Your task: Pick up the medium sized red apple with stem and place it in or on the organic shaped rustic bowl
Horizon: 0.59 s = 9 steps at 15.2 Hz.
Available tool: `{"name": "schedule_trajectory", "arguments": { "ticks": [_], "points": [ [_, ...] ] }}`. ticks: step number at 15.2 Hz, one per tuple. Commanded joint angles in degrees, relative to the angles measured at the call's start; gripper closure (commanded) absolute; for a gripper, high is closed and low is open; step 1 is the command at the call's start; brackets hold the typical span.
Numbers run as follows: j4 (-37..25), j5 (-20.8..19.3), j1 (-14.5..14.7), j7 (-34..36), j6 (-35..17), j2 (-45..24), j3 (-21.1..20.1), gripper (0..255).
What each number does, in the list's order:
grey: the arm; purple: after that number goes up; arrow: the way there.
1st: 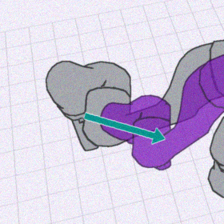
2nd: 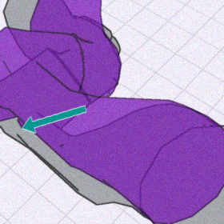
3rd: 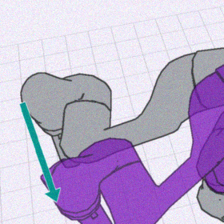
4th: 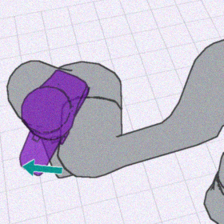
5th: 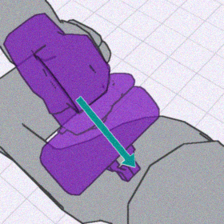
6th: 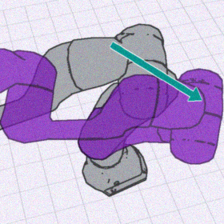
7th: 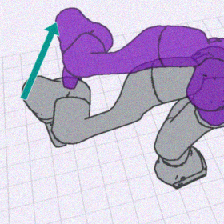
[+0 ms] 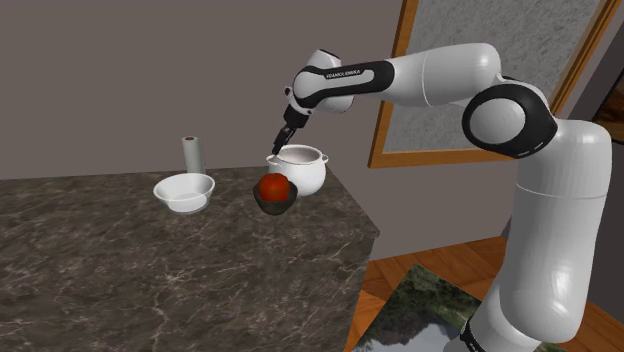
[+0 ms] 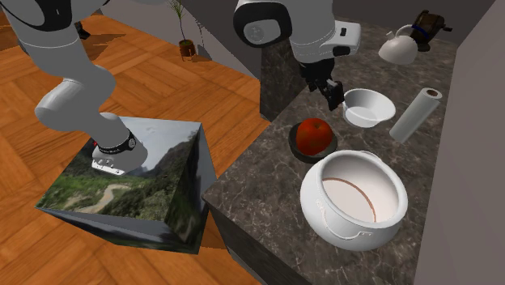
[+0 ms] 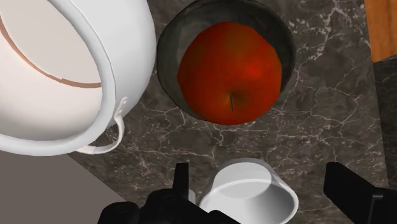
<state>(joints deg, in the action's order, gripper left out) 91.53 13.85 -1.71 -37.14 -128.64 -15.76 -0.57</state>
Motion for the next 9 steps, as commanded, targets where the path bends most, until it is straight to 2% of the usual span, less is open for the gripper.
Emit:
{"name": "schedule_trajectory", "arguments": {
  "ticks": [1,9],
  "points": [
    [-0.2,0.0,-0.5,-0.2,2.5,2.2,0.3,0],
    [-0.4,-0.1,-0.6,-0.2,3.6,3.0,0.4,0]
  ]
}}
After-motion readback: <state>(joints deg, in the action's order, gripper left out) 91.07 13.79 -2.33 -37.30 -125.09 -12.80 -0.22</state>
